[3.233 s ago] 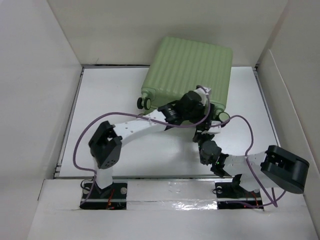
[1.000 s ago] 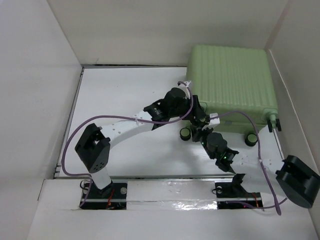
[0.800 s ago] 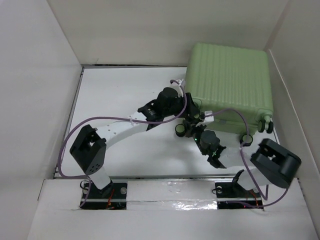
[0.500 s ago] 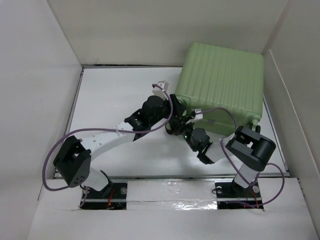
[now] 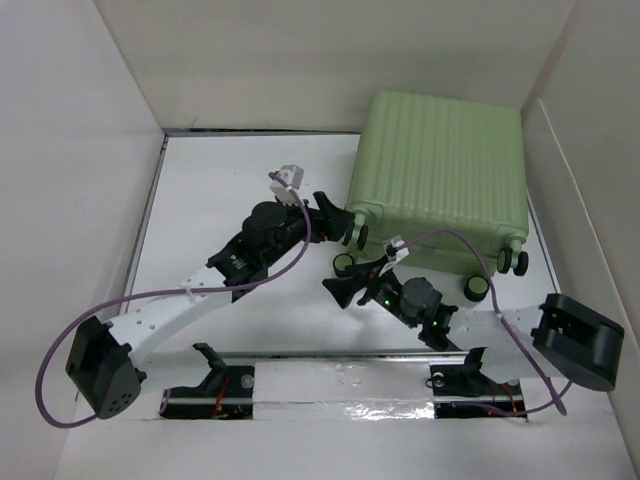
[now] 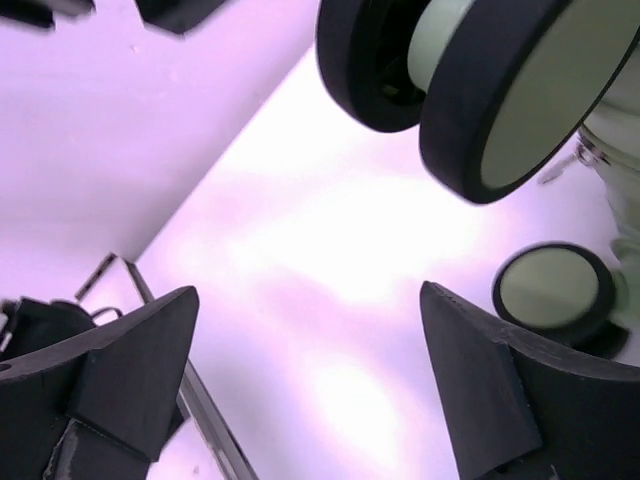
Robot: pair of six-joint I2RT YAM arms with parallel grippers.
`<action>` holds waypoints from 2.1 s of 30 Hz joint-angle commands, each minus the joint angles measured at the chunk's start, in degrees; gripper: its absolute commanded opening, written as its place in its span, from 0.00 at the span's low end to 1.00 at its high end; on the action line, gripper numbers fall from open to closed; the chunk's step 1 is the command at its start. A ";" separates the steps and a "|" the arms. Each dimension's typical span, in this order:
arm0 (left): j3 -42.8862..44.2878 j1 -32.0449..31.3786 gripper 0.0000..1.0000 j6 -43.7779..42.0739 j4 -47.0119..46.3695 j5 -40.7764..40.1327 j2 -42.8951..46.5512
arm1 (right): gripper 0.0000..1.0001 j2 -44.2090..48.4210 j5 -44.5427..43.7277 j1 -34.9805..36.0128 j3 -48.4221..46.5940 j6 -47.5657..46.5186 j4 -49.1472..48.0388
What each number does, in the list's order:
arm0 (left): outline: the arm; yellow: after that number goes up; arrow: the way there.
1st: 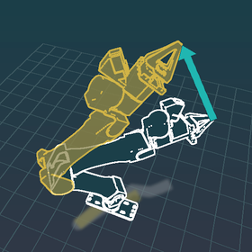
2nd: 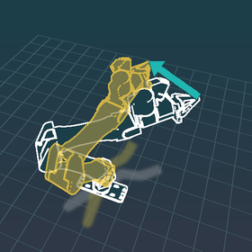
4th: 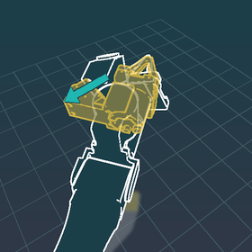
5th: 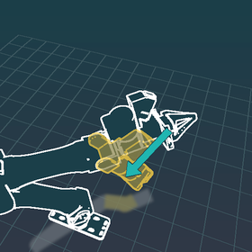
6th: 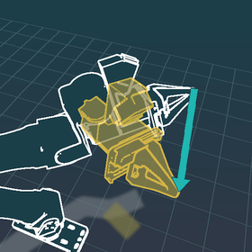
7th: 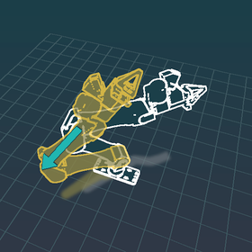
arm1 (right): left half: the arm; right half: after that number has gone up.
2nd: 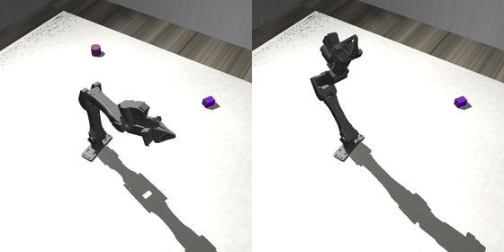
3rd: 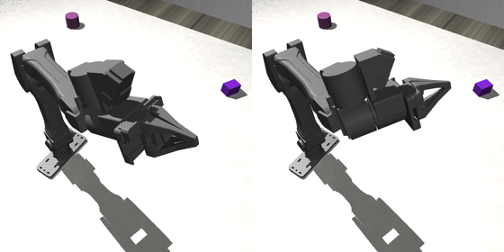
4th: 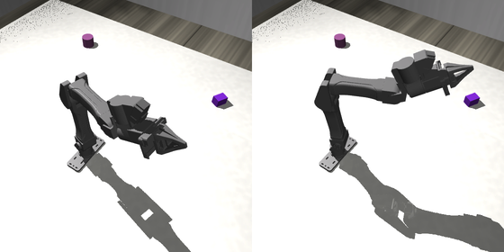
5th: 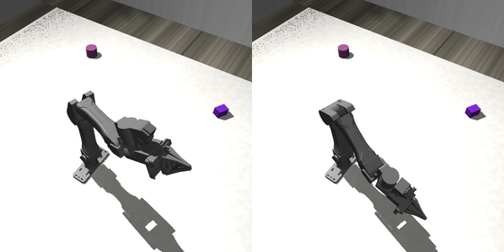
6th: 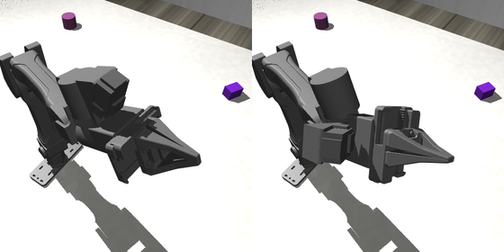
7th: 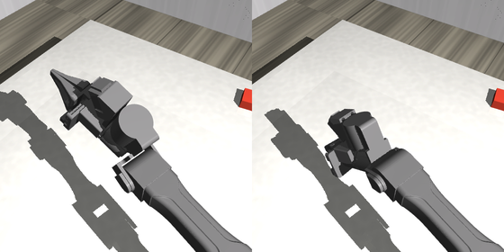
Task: Pack the luggage
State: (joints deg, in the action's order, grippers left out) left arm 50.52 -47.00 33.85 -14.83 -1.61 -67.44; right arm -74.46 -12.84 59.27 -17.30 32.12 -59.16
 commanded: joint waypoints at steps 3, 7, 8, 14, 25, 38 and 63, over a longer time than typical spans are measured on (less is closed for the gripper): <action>-5.16 5.77 0.77 -0.01 -4.95 3.28 4.77 | 1.00 10.18 -5.08 0.68 -0.01 -1.79 20.29; -10.96 5.78 0.64 0.43 -6.52 2.13 6.70 | 1.00 13.63 -4.31 -1.24 -2.99 -4.78 26.45; -13.67 5.78 0.59 0.61 -7.22 2.13 6.79 | 1.00 13.55 -3.78 -1.87 -4.05 -5.22 27.50; -22.03 5.78 0.50 1.13 -13.63 4.32 4.16 | 1.00 11.53 -0.87 -7.04 -9.93 -7.51 28.22; -22.84 4.39 0.51 -3.52 -32.17 13.30 -6.64 | 1.00 5.73 2.74 -12.77 -18.56 -7.77 30.85; -16.86 3.32 0.46 -5.19 -41.50 9.96 -19.39 | 0.50 7.47 -2.01 -12.77 -19.36 -5.49 30.85; -15.90 0.86 0.26 -3.00 -53.55 2.93 -27.22 | 0.16 10.12 4.05 -12.77 -19.26 -4.78 30.59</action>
State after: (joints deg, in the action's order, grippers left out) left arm 31.86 -45.43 30.48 -64.18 2.50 -93.34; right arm -66.00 -10.48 46.57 -34.70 27.22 -22.48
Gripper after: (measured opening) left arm 0.281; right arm 0.758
